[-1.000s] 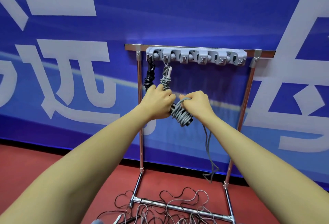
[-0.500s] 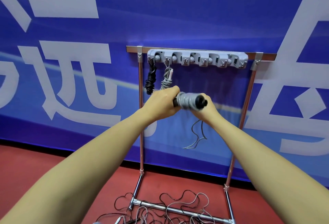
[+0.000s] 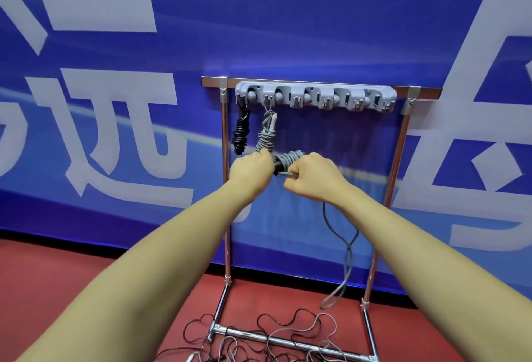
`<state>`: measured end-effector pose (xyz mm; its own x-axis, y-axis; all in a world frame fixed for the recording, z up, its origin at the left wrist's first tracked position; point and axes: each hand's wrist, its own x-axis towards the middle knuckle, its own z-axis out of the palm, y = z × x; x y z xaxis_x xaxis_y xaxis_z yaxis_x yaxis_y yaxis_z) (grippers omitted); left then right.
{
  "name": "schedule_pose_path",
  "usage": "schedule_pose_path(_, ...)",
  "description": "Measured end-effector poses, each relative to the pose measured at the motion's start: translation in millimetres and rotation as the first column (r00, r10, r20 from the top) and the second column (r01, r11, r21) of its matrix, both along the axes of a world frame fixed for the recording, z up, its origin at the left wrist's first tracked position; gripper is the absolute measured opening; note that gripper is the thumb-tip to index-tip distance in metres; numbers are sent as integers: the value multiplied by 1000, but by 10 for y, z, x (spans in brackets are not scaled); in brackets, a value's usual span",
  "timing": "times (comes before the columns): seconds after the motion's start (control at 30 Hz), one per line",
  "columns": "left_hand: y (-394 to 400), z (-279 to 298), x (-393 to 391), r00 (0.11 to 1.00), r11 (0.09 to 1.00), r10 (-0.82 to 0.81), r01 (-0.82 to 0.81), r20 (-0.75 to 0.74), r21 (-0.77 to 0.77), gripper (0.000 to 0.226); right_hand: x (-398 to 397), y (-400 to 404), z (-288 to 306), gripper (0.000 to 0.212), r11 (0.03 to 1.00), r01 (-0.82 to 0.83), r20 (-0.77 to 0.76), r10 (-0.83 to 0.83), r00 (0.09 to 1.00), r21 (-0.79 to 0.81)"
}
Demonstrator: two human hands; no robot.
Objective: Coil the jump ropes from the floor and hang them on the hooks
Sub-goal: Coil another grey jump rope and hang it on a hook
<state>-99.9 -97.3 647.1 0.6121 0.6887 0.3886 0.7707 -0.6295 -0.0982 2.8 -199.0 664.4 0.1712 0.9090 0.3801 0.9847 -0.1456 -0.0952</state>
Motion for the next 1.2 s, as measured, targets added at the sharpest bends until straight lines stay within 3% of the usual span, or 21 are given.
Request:
schedule_pose_path(0.1,-28,19,-42,969,981,-37,81,-244,174,20,19,3,16,33,999,45,135,-48,990,22)
schedule_pose_path(0.2,12,17,-79,914,966,-79,169,-397,197,15,29,10,16,5,995,38,159,-53,986,92)
schedule_pose_path(0.3,33,45,-112,893,928,-193,301,-408,221,22,42,30,-46,19,993,66,59,-72,996,93)
schedule_pose_path(0.4,140,59,-103,853,792,-375,498,-364,352,32,28,49,-81,18,989,123,-135,-111,985,80)
schedule_pose_path(0.53,86,93,-142,764,635,-532,645,-365,426,15,91,106,-44,10,980,179,-361,-139,922,81)
schedule_pose_path(0.6,106,88,-141,716,547,-607,691,-344,473,18,145,123,-23,16,979,194,-405,-151,902,67)
schedule_pose_path(0.7,91,106,-126,695,545,-686,688,-218,479,16,214,113,-35,32,973,222,-441,-174,881,60)
schedule_pose_path(0.77,59,106,-106,663,615,-748,687,13,387,11,248,89,-68,35,972,231,-442,-184,878,53)
schedule_pose_path(0.83,-28,110,-98,653,742,-660,642,371,190,17,281,53,-95,30,972,227,-435,-180,882,58)
schedule_pose_path(0.87,-79,116,-91,635,775,-552,630,540,51,25,290,36,-101,26,972,225,-422,-180,888,61)
schedule_pose_path(0.93,-182,158,-51,579,788,-338,605,742,-113,29,282,26,-106,34,975,217,-349,-186,918,52)
schedule_pose_path(1.07,-193,192,74,558,809,-58,512,828,-288,28,226,37,-115,33,987,157,-258,-148,955,17)
schedule_pose_path(1.2,-58,85,133,685,858,43,348,728,-379,28,147,21,-73,36,995,94,-178,-98,979,-30)
